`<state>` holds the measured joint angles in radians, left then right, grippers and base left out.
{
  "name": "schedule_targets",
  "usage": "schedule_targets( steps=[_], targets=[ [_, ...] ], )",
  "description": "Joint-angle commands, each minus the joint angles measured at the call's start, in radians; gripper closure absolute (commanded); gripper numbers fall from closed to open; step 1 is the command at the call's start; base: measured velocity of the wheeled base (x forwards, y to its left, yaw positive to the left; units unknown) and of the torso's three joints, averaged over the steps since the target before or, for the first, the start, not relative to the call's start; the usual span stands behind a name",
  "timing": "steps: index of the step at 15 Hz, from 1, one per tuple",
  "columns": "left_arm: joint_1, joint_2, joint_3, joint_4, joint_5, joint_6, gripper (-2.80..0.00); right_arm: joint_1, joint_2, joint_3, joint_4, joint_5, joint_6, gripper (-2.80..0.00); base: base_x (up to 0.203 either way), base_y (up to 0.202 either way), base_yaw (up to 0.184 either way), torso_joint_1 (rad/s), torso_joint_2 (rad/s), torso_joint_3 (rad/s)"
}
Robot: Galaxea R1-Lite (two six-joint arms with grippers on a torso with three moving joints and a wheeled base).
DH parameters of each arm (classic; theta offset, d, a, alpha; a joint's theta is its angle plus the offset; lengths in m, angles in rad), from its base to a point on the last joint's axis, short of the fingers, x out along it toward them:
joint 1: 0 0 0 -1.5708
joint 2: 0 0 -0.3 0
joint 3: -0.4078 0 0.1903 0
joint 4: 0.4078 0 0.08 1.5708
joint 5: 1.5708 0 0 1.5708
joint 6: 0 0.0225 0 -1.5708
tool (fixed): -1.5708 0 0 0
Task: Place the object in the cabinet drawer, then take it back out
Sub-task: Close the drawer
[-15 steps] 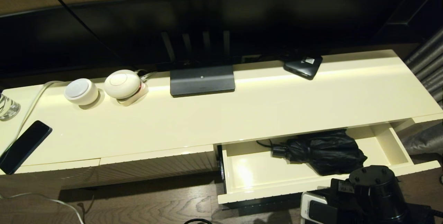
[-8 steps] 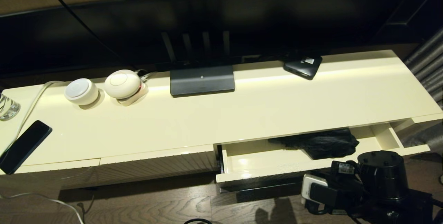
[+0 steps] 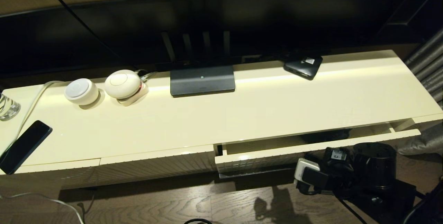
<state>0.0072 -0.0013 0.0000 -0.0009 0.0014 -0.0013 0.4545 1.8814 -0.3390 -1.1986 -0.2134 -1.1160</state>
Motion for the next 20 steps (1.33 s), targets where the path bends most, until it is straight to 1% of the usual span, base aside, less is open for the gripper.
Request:
schedule_targets(
  steps=[1,4,9,15,18,20],
  targets=[
    [0.0,0.001,0.003,-0.001,0.0,0.0,0.0,0.0,0.048,-0.021,-0.035,0.003,-0.006,0.0,0.0,0.0,0.0,0.0,0.0,0.0],
    [0.0,0.001,0.003,-0.001,0.0,0.0,0.0,-0.01,0.064,-0.033,-0.071,0.011,-0.005,0.0,0.0,0.0,0.0,0.0,0.0,0.0],
    [0.0,0.001,0.003,-0.001,0.0,0.0,0.0,-0.017,0.068,-0.056,-0.078,0.011,0.005,0.0,0.0,0.0,0.0,0.0,0.0,0.0],
    [0.0,0.001,0.003,-0.001,0.0,0.0,0.0,-0.05,0.088,-0.067,-0.088,0.011,0.008,0.0,0.0,0.0,0.0,0.0,0.0,0.0],
    [0.0,0.001,0.003,-0.001,0.0,0.0,0.0,-0.05,0.051,-0.04,-0.087,0.011,0.01,0.0,0.0,0.0,0.0,0.0,0.0,0.0],
    [0.0,0.001,0.003,0.001,0.0,0.0,0.0,-0.05,-0.01,-0.015,-0.058,0.011,0.024,0.0,0.0,0.0,0.0,0.0,0.0,0.0]
  ],
)
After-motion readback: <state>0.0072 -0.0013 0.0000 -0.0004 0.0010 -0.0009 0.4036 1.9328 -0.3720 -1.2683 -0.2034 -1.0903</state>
